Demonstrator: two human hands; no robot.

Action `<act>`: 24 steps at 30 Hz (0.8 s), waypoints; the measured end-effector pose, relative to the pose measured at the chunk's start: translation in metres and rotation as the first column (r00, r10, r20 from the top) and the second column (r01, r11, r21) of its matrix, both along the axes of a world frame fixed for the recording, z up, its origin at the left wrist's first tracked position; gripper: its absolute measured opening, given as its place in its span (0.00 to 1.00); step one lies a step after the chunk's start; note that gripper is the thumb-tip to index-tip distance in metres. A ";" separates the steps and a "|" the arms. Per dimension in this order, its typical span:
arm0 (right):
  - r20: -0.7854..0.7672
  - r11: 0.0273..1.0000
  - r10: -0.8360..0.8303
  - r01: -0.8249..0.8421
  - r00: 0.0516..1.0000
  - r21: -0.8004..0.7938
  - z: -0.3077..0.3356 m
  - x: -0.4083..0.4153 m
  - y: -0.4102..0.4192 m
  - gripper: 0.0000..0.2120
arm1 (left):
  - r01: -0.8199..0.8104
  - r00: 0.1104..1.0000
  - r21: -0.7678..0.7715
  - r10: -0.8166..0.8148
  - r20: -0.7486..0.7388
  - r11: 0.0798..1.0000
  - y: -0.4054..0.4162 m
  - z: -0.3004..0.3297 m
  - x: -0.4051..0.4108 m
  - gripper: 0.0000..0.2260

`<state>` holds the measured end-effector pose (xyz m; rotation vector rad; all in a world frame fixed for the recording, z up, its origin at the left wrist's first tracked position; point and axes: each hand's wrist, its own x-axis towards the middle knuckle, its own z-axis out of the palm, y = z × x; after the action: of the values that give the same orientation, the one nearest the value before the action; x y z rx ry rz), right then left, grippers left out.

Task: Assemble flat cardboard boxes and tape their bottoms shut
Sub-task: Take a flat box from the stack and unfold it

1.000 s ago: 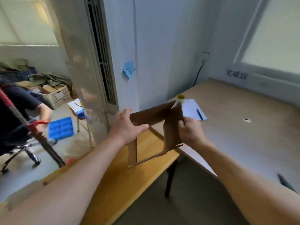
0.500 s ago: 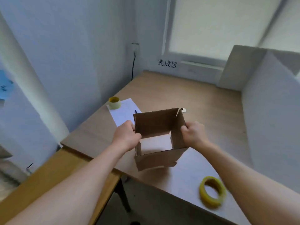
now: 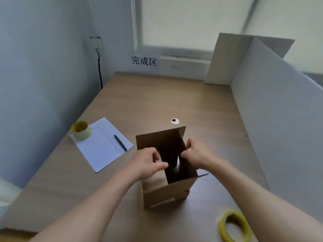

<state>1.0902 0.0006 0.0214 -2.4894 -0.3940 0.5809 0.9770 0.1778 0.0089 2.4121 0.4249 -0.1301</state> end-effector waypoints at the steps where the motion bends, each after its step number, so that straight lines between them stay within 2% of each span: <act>1: 0.006 0.998 0.052 -0.052 0.999 -0.037 -0.001 0.001 0.001 0.11 | 0.034 0.999 -0.040 -0.035 -0.021 0.999 0.003 -0.001 -0.003 0.15; 5: 0.016 0.940 0.241 -0.229 0.970 -0.252 -0.006 0.001 0.010 0.25 | 0.223 0.963 -0.256 -0.254 -0.092 0.941 0.015 0.009 -0.017 0.35; 6: -0.011 0.919 0.269 -0.260 0.963 -0.298 -0.006 0.001 0.014 0.26 | 0.289 0.939 -0.249 -0.324 -0.112 0.924 0.016 0.010 -0.021 0.39; 8: -0.095 0.909 0.268 -0.285 0.959 -0.304 -0.002 0.003 0.018 0.26 | 0.387 0.900 -0.198 -0.416 -0.131 0.901 0.015 0.011 -0.027 0.41; 11: -0.322 0.962 0.178 -0.234 0.930 -0.144 0.007 0.010 0.014 0.21 | 0.379 0.903 -0.221 -0.411 -0.123 0.899 0.012 0.013 -0.032 0.34; 13: -0.425 0.988 0.127 -0.152 0.896 -0.025 0.013 0.013 0.004 0.21 | 0.278 0.952 -0.212 -0.298 -0.069 0.937 0.011 0.012 -0.031 0.22; 15: -0.499 0.991 0.117 -0.066 0.859 0.119 0.015 0.016 -0.007 0.23 | 0.168 0.985 -0.048 -0.167 0.032 0.985 0.013 0.008 -0.029 0.11; 16: -0.512 0.980 0.133 -0.035 0.849 0.197 0.014 0.016 -0.013 0.22 | 0.109 0.989 0.058 -0.114 0.090 0.992 0.014 0.003 -0.028 0.09; 18: -0.401 0.969 0.162 -0.070 0.902 0.236 0.004 0.012 -0.020 0.22 | -0.046 0.982 0.132 0.021 0.188 0.990 0.015 -0.012 -0.030 0.16; 20: -0.061 0.992 0.124 -0.122 0.990 0.036 -0.014 0.003 -0.022 0.32 | -0.188 0.965 0.073 0.171 0.197 0.979 0.011 -0.026 -0.031 0.37; 21: 0.129 0.992 0.124 -0.118 0.984 -0.052 -0.022 -0.004 -0.021 0.36 | -0.223 0.961 0.039 0.213 0.179 0.974 0.008 -0.031 -0.031 0.46; 22: 0.250 0.992 0.119 -0.102 0.961 -0.081 -0.027 -0.010 -0.019 0.41 | -0.236 0.958 0.021 0.229 0.170 0.972 0.007 -0.034 -0.030 0.53; 23: 0.276 0.995 0.095 -0.081 0.957 -0.062 -0.030 -0.014 -0.018 0.46 | -0.237 0.958 0.016 0.231 0.172 0.971 0.007 -0.037 -0.028 0.57; 24: 0.223 0.999 0.051 -0.051 0.974 -0.005 -0.032 -0.015 -0.017 0.51 | -0.230 0.957 0.013 0.224 0.182 0.973 0.009 -0.037 -0.027 0.60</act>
<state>1.0748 -0.0169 -0.0108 -2.5586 -0.5442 0.3202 0.9499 0.1865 -0.0284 2.3630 0.6203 0.1965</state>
